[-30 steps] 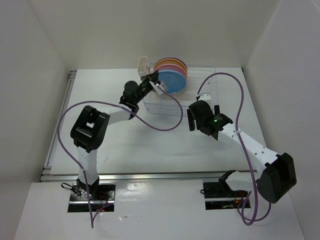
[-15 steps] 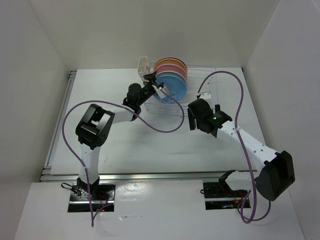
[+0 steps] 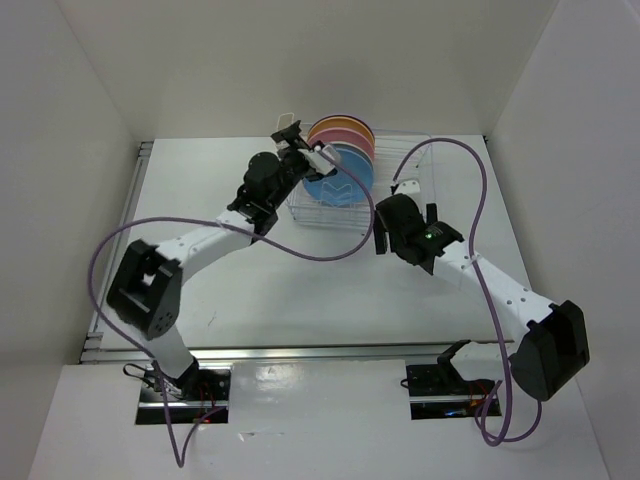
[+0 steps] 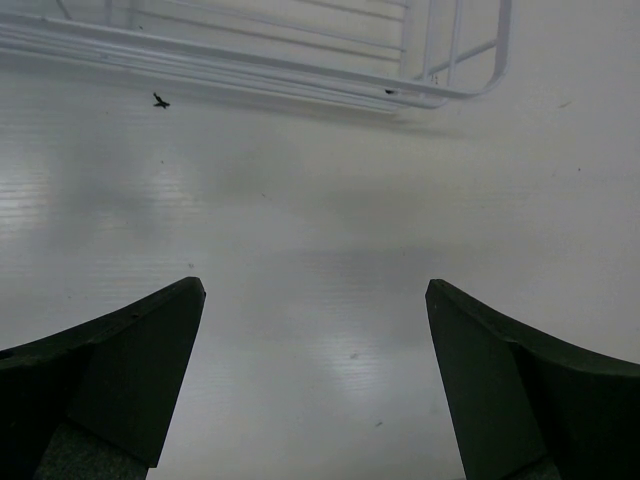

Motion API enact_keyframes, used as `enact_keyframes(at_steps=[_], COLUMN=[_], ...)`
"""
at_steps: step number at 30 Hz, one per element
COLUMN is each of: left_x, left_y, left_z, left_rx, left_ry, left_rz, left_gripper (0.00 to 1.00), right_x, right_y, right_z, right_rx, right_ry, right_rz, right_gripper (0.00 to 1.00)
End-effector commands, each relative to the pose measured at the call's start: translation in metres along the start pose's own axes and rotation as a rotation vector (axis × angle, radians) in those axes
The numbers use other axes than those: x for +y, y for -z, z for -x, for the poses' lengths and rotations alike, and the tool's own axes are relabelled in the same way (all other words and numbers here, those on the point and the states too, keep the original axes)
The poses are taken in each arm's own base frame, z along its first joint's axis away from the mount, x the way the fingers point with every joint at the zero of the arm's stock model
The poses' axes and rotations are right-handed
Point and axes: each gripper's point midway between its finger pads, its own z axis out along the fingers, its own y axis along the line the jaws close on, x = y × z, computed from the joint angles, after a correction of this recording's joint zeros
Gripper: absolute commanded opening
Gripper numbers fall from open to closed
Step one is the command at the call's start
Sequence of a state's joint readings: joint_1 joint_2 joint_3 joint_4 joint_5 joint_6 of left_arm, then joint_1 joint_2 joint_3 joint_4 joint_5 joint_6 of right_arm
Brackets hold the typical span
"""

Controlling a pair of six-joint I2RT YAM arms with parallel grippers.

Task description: Load the plates into the dish rack

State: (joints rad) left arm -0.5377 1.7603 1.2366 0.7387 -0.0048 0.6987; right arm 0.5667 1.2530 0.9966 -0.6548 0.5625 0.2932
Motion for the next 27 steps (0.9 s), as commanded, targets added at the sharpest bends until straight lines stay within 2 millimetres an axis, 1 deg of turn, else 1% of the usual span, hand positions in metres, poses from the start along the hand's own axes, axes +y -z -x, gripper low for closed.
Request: enact_keyframes(at_steps=[1, 2, 3, 4, 5, 6, 7, 8, 9, 10, 11, 12, 13, 14, 15, 16, 17, 18, 19, 20, 22, 23, 24, 25, 26, 27], left_x=[0.060, 0.062, 0.056, 0.052, 0.044, 0.036, 0.028, 0.008, -0.004, -0.011, -0.023, -0.029, -0.027, -0.034, -0.035, -0.031, -0.028, -0.028, -0.021, -0.021, -0.007, -0.002, 0.007, 0.009, 0.015, 0.027], left_y=[0.037, 0.046, 0.053, 0.070, 0.080, 0.092, 0.103, 0.127, 0.139, 0.150, 0.165, 0.176, 0.186, 0.195, 0.198, 0.199, 0.200, 0.200, 0.197, 0.196, 0.187, 0.184, 0.176, 0.171, 0.166, 0.157], left_z=[0.070, 0.070, 0.072, 0.064, 0.054, 0.046, 0.036, 0.015, 0.010, 0.002, -0.013, -0.018, -0.015, -0.023, -0.022, -0.020, -0.022, -0.022, -0.022, -0.026, -0.020, -0.022, -0.018, -0.014, -0.013, -0.008], left_rx=[0.023, 0.065, 0.088, 0.170, 0.226, 0.273, 0.315, 0.413, 0.454, 0.498, 0.561, 0.590, 0.589, 0.608, 0.606, 0.596, 0.599, 0.599, 0.596, 0.614, 0.590, 0.588, 0.569, 0.561, 0.549, 0.530], left_ry=[0.211, 0.249, 0.355, 0.402, 0.458, 0.585, 0.643, 0.680, 0.780, 0.827, 0.864, 0.903, 0.955, 0.966, 0.990, 1.003, 0.997, 0.997, 0.990, 0.953, 0.925, 0.903, 0.898, 0.893, 0.879, 0.887], left_rz=[0.143, 0.155, 0.151, 0.127, 0.123, 0.142, 0.150, 0.127, 0.144, 0.162, 0.178, 0.183, 0.210, 0.210, 0.218, 0.238, 0.256, 0.256, 0.290, 0.288, 0.314, 0.320, 0.332, 0.319, 0.315, 0.336], left_gripper=[0.96, 0.96, 0.96, 0.96, 0.96, 0.96, 0.95, 0.95, 0.95, 0.95, 0.95, 0.95, 0.94, 0.94, 0.94, 0.94, 0.94, 0.94, 0.94, 0.94, 0.96, 0.98, 0.98, 0.98, 0.98, 0.98], right_x=[0.006, 0.007, 0.008, 0.002, -0.002, -0.004, -0.018, -0.025, -0.031, -0.046, -0.051, -0.059, -0.065, -0.065, -0.065, -0.070, -0.067, -0.063, -0.059, -0.061, -0.072, -0.077, -0.087, -0.091, -0.094, -0.095], right_y=[0.007, 0.006, 0.003, 0.004, 0.005, 0.001, 0.004, 0.018, 0.020, 0.033, 0.056, 0.068, 0.078, 0.083, 0.084, 0.093, 0.089, 0.078, 0.074, 0.072, 0.073, 0.071, 0.077, 0.079, 0.081, 0.082], right_z=[0.043, 0.049, 0.056, 0.068, 0.076, 0.085, 0.096, 0.128, 0.138, 0.154, 0.184, 0.194, 0.201, 0.205, 0.202, 0.198, 0.193, 0.175, 0.167, 0.151, 0.143, 0.136, 0.139, 0.140, 0.142, 0.144], right_rx=[-0.150, -0.163, -0.181, -0.213, -0.226, -0.235, -0.258, -0.320, -0.319, -0.351, -0.414, -0.438, -0.462, -0.482, -0.492, -0.517, -0.529, -0.492, -0.461, -0.402, -0.367, -0.344, -0.361, -0.365, -0.371, -0.380], right_ry=[-0.042, -0.036, -0.017, -0.019, -0.016, 0.008, 0.010, -0.032, -0.021, -0.048, -0.109, -0.139, -0.187, -0.215, -0.230, -0.262, -0.289, -0.273, -0.272, -0.274, -0.276, -0.252, -0.251, -0.245, -0.226, -0.223], right_rz=[0.043, 0.046, 0.035, -0.007, -0.037, -0.074, -0.164, -0.200, -0.252, -0.337, -0.348, -0.372, -0.376, -0.353, -0.331, -0.306, -0.285, -0.283, -0.261, -0.271, -0.350, -0.393, -0.443, -0.467, -0.487, -0.496], right_gripper=[1.00, 1.00, 1.00, 1.00, 1.00, 1.00, 1.00, 1.00, 1.00, 1.00, 1.00, 1.00, 1.00, 1.00, 1.00, 1.00, 1.00, 1.00, 1.00, 1.00, 1.00, 1.00, 1.00, 1.00, 1.00, 1.00])
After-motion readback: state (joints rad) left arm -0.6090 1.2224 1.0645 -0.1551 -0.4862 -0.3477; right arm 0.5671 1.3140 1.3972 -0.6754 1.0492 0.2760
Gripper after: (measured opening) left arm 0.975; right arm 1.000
